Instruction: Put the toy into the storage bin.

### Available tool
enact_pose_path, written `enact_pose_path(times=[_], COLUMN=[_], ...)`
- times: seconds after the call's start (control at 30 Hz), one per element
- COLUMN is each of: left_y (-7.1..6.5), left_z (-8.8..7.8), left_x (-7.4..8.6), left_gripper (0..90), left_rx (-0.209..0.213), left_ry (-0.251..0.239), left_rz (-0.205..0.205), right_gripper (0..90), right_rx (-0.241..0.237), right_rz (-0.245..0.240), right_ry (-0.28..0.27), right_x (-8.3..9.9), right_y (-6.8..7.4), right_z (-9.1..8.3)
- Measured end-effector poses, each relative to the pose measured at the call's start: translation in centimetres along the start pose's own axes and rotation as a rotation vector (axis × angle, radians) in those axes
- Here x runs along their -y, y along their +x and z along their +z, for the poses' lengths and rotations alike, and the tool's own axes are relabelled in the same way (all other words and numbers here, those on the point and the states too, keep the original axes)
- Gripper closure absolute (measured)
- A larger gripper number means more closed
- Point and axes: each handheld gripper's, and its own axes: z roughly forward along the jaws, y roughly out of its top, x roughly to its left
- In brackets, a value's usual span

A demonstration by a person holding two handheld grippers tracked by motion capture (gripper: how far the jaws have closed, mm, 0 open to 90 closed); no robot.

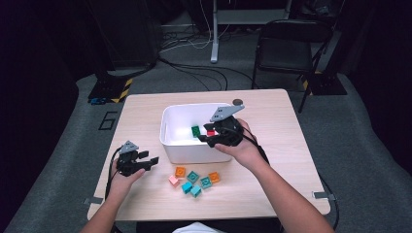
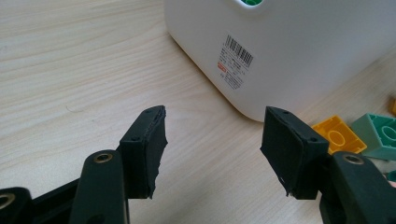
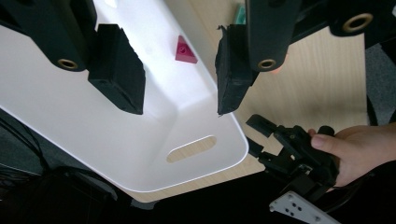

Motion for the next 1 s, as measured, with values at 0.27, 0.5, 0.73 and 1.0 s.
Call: enact_pose_path(times=[0.27, 0.5, 0.73, 1.0], left_y=[0.1, 0.0, 0.1, 0.0], left_z=[-0.1, 0.0, -0.1, 0.0], left_x=[0.0, 0.0, 0.0, 0.0], left_gripper=[39.6, 39.6, 39.6, 39.5], left_rx=[0.000, -0.004, -0.004, -0.006], left_ry=[0.003, 0.001, 0.004, 0.001], left_rz=[0.000, 0.000, -0.002, -0.002], right_gripper=[51.4, 51.4, 51.4, 51.4], right_rx=[-0.007, -0.018, -0.029, -0.027], right_rz=[-0.019, 0.001, 0.023, 0.025], right_ry=[-0.002, 0.000, 0.006, 0.003], right_x=[1.8, 3.8, 5.7, 7.2], right_y=[1.3, 2.2, 2.5, 3.0], right_z=[-0.6, -0.6, -0.1, 0.2])
